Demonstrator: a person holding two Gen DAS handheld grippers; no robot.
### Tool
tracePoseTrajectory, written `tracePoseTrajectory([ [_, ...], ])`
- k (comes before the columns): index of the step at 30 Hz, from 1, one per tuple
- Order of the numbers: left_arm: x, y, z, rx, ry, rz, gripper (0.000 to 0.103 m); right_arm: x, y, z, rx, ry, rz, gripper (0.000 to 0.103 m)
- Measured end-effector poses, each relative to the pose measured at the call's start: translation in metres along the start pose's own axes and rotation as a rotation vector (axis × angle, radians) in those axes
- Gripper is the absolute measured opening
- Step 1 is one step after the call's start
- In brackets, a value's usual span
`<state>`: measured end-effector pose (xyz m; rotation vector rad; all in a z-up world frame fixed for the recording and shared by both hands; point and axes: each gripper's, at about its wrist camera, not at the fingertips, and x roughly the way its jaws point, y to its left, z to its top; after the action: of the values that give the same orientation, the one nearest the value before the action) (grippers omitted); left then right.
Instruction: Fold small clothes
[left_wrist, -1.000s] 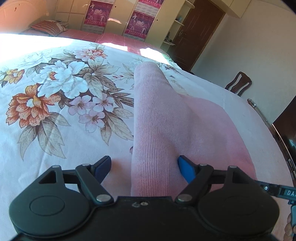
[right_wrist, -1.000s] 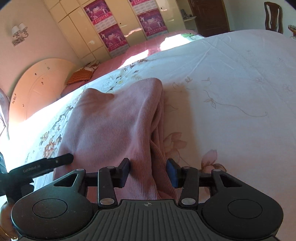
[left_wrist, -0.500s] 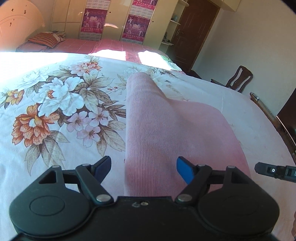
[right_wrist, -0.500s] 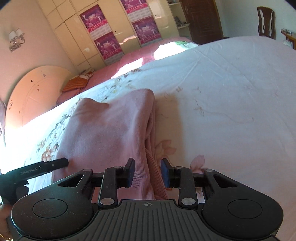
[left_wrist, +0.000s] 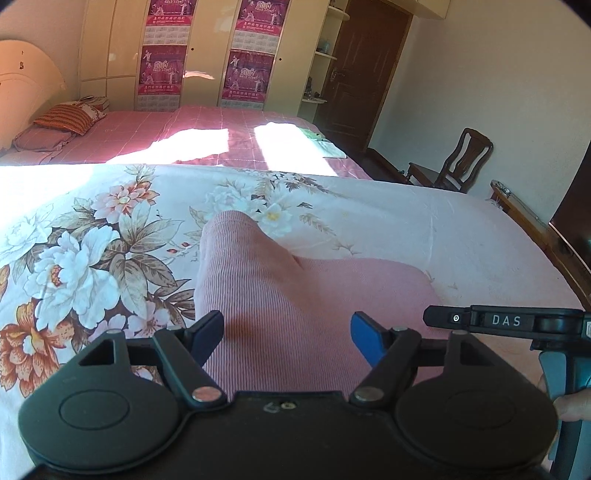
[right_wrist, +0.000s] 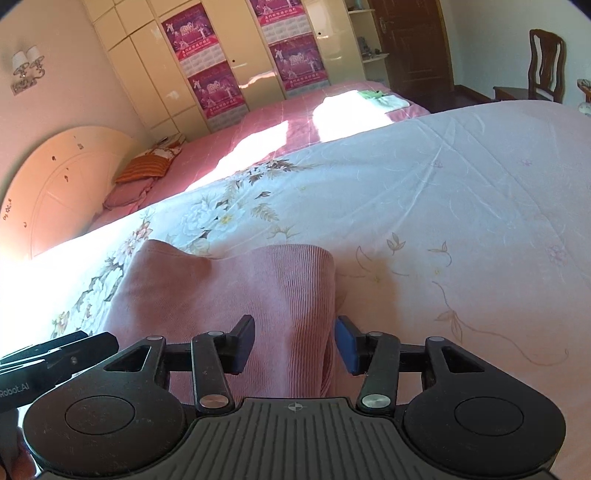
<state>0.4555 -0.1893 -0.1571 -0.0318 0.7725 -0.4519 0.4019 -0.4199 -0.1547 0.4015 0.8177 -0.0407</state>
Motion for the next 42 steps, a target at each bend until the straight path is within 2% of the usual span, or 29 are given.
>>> tracePoseTrajectory([
  [2,0.017,0.004,0.001,0.006,0.018,0.037,0.071,0.015,-0.004,0.003,0.013,0.024,0.001,0.045],
  [3,0.025,0.008,0.000,0.008,0.027,0.066,0.070,0.021,-0.007,0.002,0.018,0.038,0.014,0.035],
  [4,0.031,0.014,-0.001,-0.003,0.038,0.086,0.071,0.027,-0.006,0.002,0.021,0.050,0.032,0.032],
  [6,0.040,0.037,-0.008,-0.111,0.082,0.059,0.072,0.031,0.000,0.000,-0.014,0.038,0.042,0.030],
  [8,0.042,0.045,-0.016,-0.174,0.096,0.034,0.073,0.030,0.005,-0.001,-0.051,0.005,0.064,0.027],
  [10,0.042,0.043,-0.021,-0.169,0.077,0.045,0.076,0.024,0.006,-0.001,-0.081,-0.040,0.079,0.026],
  [11,0.043,0.042,-0.021,-0.169,0.073,0.048,0.079,0.026,0.005,-0.002,-0.091,-0.040,0.054,0.026],
  [13,0.045,0.043,-0.020,-0.190,0.075,0.049,0.083,0.037,-0.006,-0.003,-0.075,-0.006,0.009,0.026],
  [16,0.049,0.042,-0.018,-0.190,0.075,0.058,0.087,0.046,-0.023,-0.005,-0.024,0.008,0.031,0.033],
  [19,0.045,0.038,-0.016,-0.167,0.069,0.067,0.084,0.038,-0.021,-0.001,-0.033,-0.016,0.025,0.034],
  [23,0.025,0.031,-0.015,-0.134,0.036,0.050,0.071,0.014,-0.020,0.006,-0.040,-0.075,0.019,0.034],
  [29,-0.011,0.025,-0.028,-0.108,0.006,0.030,0.070,-0.021,-0.003,-0.012,-0.111,-0.082,0.058,0.034],
  [37,-0.017,0.031,-0.059,-0.170,0.043,0.026,0.071,-0.020,0.003,-0.060,-0.145,0.011,0.056,0.034],
  [39,-0.012,0.033,-0.061,-0.188,0.054,0.028,0.073,-0.019,0.000,-0.062,-0.146,-0.003,0.017,0.021],
  [40,-0.010,0.033,-0.061,-0.189,0.056,0.030,0.074,-0.016,-0.005,-0.062,-0.140,-0.007,-0.013,0.021],
  [42,-0.008,0.033,-0.062,-0.186,0.056,0.037,0.077,-0.011,-0.018,-0.062,-0.063,0.013,0.011,0.021],
])
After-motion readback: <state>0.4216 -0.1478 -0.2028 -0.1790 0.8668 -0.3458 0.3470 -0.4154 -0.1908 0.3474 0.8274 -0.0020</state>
